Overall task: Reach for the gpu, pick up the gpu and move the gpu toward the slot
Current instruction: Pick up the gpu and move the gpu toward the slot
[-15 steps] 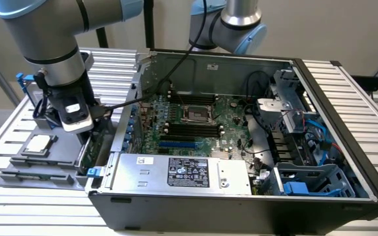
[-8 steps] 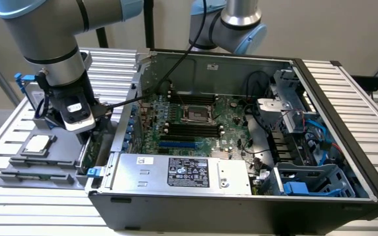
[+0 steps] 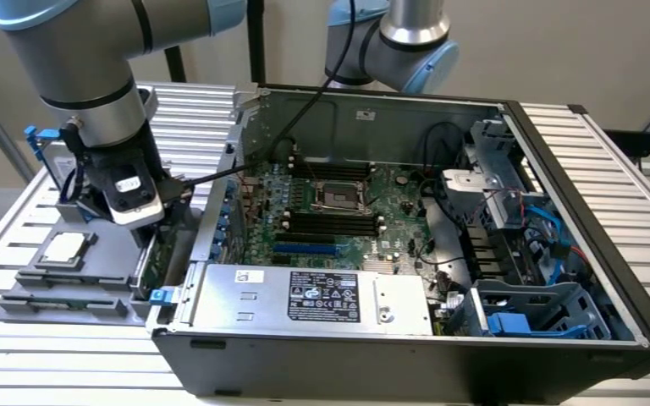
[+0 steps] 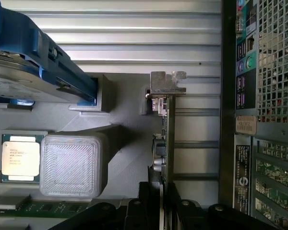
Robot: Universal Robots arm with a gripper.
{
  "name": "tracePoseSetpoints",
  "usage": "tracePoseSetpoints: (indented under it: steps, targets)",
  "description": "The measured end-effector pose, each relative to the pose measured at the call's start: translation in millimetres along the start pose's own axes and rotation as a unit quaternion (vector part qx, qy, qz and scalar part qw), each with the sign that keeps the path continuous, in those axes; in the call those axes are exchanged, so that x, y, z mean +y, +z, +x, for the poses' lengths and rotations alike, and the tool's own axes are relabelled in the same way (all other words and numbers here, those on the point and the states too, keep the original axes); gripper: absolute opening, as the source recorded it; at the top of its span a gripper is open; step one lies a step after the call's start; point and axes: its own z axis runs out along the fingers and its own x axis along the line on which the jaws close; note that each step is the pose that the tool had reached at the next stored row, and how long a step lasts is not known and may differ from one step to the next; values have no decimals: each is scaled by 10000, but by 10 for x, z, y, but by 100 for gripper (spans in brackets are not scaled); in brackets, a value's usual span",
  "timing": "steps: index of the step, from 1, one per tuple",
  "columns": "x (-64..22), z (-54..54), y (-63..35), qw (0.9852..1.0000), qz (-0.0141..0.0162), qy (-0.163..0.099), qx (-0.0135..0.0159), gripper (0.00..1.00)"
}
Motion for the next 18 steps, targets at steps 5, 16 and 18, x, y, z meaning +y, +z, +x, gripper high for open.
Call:
tracePoseSetpoints:
  steps: [5,16,18]
  targets:
    - [2,-1,-112,10000,-1,-2,-1,26]
    - [9,-8,-604,10000,-1,-3,-1,26]
    - [11,-11,-694,10000,-1,-2,-1,26]
